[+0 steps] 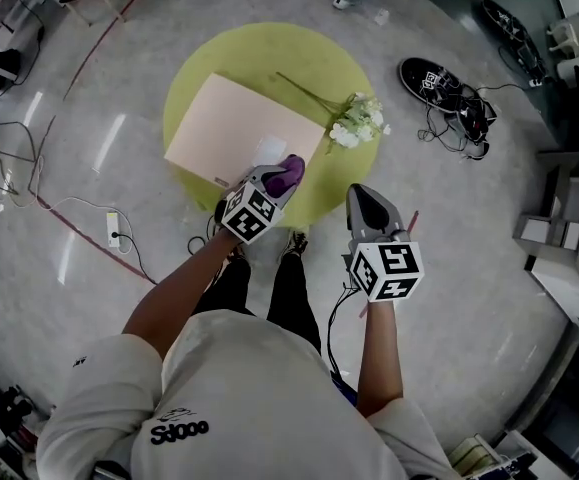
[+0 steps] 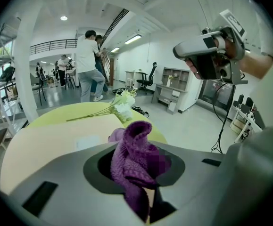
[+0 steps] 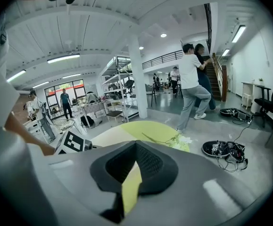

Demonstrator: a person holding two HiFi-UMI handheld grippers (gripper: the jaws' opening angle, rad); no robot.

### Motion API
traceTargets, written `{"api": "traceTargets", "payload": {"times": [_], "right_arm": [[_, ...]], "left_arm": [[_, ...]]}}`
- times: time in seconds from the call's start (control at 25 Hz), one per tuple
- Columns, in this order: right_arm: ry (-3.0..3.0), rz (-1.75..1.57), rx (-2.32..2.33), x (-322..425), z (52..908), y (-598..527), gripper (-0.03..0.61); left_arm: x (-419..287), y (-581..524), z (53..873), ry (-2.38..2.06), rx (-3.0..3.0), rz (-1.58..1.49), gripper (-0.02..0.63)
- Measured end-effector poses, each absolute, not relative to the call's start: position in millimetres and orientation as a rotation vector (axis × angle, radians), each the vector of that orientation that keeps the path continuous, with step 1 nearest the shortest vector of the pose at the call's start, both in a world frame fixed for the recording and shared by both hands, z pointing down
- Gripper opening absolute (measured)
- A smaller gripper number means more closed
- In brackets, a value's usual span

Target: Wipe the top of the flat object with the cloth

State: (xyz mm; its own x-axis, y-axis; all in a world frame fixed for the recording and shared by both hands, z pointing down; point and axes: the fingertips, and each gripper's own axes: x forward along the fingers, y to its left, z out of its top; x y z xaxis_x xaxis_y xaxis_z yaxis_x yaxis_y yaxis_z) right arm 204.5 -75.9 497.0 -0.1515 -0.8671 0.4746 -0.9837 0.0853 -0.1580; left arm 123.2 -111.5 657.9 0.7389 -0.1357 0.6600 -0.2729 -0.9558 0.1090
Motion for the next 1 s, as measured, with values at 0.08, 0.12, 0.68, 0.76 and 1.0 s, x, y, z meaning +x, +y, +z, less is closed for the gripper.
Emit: {"api": "traceTargets", "payload": {"times": [0.08, 0.12, 0.68, 0.76, 1.0], "right_arm": [[-2.121, 0.644, 1.837, 195, 496, -82, 0.009], [-2.129, 0.641, 1.828, 190, 496, -85, 0.009], [-2.24, 0.61, 1.674, 121, 499, -132, 0.009], [-2.25, 0.609, 1.656, 112, 500, -135, 0.009], [-2.265, 0.602, 1.63, 96, 501, -137, 0.009]], "left_arm": [[109, -121, 658, -0.368, 2.728, 1.004, 0.109], [102, -126, 658, -0.389, 2.722, 0.997, 0.109], [-36, -222, 655, -0.841, 2.57, 0.917, 0.109], [-55, -231, 654, -0.898, 2.541, 0.901, 0.109], [-99, -241, 655, -1.024, 2.467, 0.898, 0.109]]}}
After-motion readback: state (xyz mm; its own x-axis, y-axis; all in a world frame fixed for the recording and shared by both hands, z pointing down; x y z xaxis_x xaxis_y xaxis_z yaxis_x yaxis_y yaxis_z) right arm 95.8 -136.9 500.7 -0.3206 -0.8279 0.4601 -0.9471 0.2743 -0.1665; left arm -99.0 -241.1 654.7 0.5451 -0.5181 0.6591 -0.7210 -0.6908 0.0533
